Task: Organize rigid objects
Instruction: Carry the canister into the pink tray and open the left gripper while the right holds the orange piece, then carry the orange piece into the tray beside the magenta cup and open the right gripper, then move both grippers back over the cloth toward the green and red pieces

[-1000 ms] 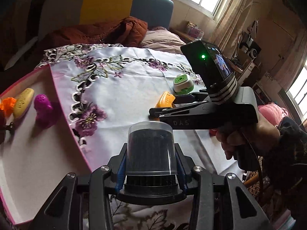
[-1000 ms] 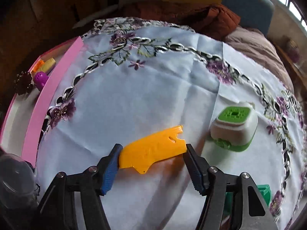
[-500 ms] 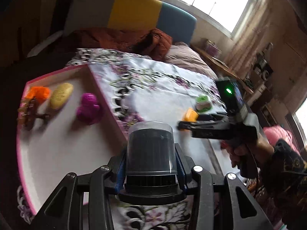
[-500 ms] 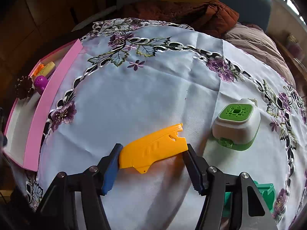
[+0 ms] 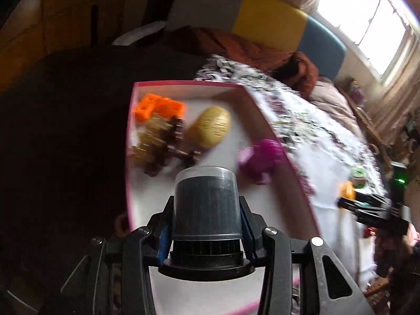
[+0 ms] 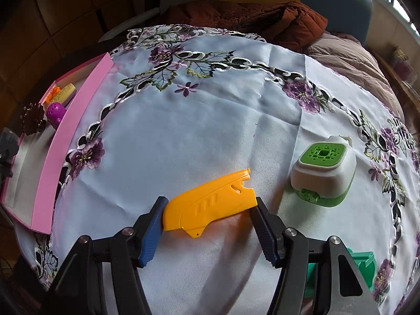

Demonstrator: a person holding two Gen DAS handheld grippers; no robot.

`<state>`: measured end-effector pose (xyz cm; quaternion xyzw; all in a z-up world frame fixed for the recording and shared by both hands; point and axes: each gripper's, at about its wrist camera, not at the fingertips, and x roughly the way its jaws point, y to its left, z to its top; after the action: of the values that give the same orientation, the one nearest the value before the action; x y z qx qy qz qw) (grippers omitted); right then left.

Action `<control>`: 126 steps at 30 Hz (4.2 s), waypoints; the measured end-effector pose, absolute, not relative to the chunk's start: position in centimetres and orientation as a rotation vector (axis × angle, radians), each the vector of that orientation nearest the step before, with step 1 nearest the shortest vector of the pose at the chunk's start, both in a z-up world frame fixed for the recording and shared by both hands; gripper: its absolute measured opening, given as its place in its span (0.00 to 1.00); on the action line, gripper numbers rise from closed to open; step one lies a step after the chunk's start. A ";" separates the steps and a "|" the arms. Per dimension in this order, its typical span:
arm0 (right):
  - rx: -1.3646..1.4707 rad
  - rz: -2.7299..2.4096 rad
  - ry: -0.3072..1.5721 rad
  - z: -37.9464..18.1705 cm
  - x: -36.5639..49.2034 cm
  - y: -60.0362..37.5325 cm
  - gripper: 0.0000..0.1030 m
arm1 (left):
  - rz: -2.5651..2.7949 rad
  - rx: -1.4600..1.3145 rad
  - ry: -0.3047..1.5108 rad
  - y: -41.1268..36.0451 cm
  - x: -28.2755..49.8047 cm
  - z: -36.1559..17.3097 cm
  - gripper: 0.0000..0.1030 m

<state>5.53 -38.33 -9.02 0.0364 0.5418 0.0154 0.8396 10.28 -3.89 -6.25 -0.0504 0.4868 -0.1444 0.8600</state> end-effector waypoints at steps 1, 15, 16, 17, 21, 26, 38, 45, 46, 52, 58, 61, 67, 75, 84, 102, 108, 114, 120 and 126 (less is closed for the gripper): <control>0.077 0.032 1.146 -9.0 5.5 -38.3 0.62 | -0.296 -0.097 1.036 -3.8 10.7 -6.7 0.42; 0.066 0.032 1.146 -9.1 5.6 -38.3 0.62 | -0.206 -0.061 0.985 -3.0 11.2 -6.7 0.47; 0.064 0.031 1.145 -9.0 5.6 -38.2 0.62 | -0.202 -0.060 0.981 -2.9 11.1 -6.4 0.47; 0.061 0.031 1.145 -9.0 5.6 -38.2 0.62 | -0.193 -0.056 0.975 -2.8 10.8 -6.2 0.47; 0.051 0.030 1.142 -9.0 5.5 -38.2 0.62 | -0.158 -0.030 0.932 -2.6 9.3 -5.0 0.47; 0.037 0.031 1.137 -8.9 5.5 -38.1 0.62 | -0.143 -0.031 0.911 -2.7 7.8 -4.0 0.47; 0.005 0.011 1.126 -8.8 5.3 -37.8 0.62 | -0.149 -0.024 0.854 -2.3 5.6 -2.2 0.47; -0.002 -0.056 1.117 -8.1 5.3 -37.2 0.62 | -0.145 -0.048 0.854 -1.0 5.2 -2.4 0.47; 0.001 -0.062 1.104 -7.7 5.3 -37.0 0.62 | -0.145 -0.051 0.856 -0.8 5.1 -2.5 0.47; 0.029 0.010 1.007 -3.9 5.7 -33.7 0.62 | -0.125 -0.082 0.866 0.7 4.9 -3.3 0.47; -0.007 0.242 0.936 -0.3 7.1 -25.6 0.62 | -0.084 -0.124 0.862 2.6 5.0 -3.6 0.47; -0.057 0.386 0.945 -0.3 8.0 -20.1 0.62 | -0.069 -0.142 0.861 3.4 5.0 -3.7 0.47; -0.147 0.441 0.996 -3.3 11.2 -13.8 0.62 | -0.056 -0.154 0.874 4.4 5.0 -4.3 0.47; -0.197 0.363 1.049 -6.7 14.6 -12.0 0.62 | -0.062 -0.146 0.883 4.4 4.9 -4.5 0.47; -0.189 0.337 1.064 -7.6 14.8 -12.3 0.63 | -0.069 -0.143 0.884 4.1 4.7 -4.6 0.47; -0.121 0.336 0.985 -5.4 11.5 -13.4 0.70 | -0.092 -0.111 0.871 3.0 4.0 -3.8 0.47; -0.103 0.327 0.936 -3.9 9.5 -14.5 0.77 | -0.103 -0.104 0.861 2.6 3.6 -3.5 0.47; -0.052 0.294 0.902 -2.3 7.4 -17.2 0.80 | -0.115 -0.094 0.854 2.2 3.3 -3.1 0.47; -0.015 0.214 0.895 -1.6 5.5 -21.4 0.83 | -0.144 -0.076 0.854 1.1 3.0 -2.9 0.47; 0.026 0.096 0.911 -1.5 3.6 -27.1 0.86 | -0.192 -0.051 0.851 -0.3 2.6 -2.9 0.47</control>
<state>3.58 -27.08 -1.49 0.0127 0.4396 0.0465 0.8969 2.58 -0.28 -2.90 -0.0249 0.4122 -0.0930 0.9060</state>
